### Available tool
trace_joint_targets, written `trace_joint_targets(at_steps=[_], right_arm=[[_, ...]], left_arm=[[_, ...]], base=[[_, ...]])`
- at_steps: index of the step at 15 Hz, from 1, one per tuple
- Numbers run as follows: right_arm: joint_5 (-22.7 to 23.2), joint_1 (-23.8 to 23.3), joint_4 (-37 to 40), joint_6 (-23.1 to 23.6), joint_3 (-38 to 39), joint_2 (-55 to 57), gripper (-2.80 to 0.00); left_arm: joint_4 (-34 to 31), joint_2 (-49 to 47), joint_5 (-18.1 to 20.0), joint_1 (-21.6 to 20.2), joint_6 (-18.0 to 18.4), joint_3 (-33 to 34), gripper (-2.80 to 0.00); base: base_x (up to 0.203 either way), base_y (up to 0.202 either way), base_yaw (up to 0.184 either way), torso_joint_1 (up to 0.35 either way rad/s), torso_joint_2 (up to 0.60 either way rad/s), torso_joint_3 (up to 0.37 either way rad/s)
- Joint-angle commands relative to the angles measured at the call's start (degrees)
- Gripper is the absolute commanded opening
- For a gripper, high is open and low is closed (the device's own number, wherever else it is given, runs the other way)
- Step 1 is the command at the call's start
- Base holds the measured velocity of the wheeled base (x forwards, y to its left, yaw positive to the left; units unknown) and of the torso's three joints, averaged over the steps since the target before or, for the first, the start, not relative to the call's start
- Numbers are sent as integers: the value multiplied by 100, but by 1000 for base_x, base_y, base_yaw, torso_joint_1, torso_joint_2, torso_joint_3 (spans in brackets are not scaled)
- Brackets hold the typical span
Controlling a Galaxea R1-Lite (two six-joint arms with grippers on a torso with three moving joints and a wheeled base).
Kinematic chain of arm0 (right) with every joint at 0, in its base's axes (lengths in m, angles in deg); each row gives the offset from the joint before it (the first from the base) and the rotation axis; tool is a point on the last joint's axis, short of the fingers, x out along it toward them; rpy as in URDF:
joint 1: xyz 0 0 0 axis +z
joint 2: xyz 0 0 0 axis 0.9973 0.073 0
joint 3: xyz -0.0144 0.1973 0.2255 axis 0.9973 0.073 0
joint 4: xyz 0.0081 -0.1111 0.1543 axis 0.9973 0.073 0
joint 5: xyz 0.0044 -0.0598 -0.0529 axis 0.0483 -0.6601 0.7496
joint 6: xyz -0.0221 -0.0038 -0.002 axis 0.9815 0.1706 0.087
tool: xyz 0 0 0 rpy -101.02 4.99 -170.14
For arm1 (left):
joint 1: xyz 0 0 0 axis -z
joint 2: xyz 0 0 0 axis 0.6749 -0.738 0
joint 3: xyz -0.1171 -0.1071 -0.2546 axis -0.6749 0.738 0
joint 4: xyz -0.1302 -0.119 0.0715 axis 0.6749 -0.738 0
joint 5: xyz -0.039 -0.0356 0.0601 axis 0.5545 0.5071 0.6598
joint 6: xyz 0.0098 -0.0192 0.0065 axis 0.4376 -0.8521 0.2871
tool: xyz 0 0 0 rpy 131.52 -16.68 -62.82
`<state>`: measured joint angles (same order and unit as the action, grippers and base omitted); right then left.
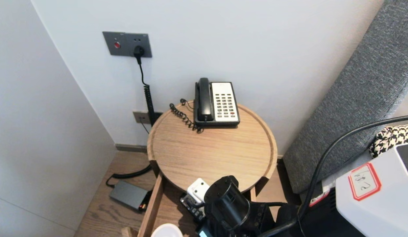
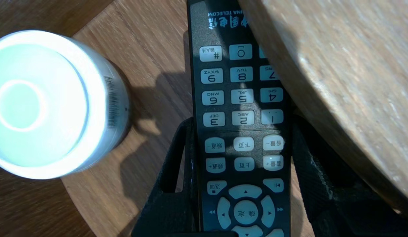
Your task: Put the remote controls on the table in the drawer one by one
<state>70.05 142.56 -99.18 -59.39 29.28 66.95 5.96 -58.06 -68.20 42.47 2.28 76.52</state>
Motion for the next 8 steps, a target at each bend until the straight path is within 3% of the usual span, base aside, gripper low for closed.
trace_joint_targets(at_steps=[1, 8], right_arm=[[-8, 95, -7, -91, 55, -78, -280], [-34, 261, -122, -178, 281, -117, -280]], left_arm=[[5, 9, -4, 2, 0, 53, -280], [5, 9, -4, 0, 0, 67, -280]], base=[[0, 0, 0, 0, 0, 0], [0, 0, 0, 0, 0, 0]])
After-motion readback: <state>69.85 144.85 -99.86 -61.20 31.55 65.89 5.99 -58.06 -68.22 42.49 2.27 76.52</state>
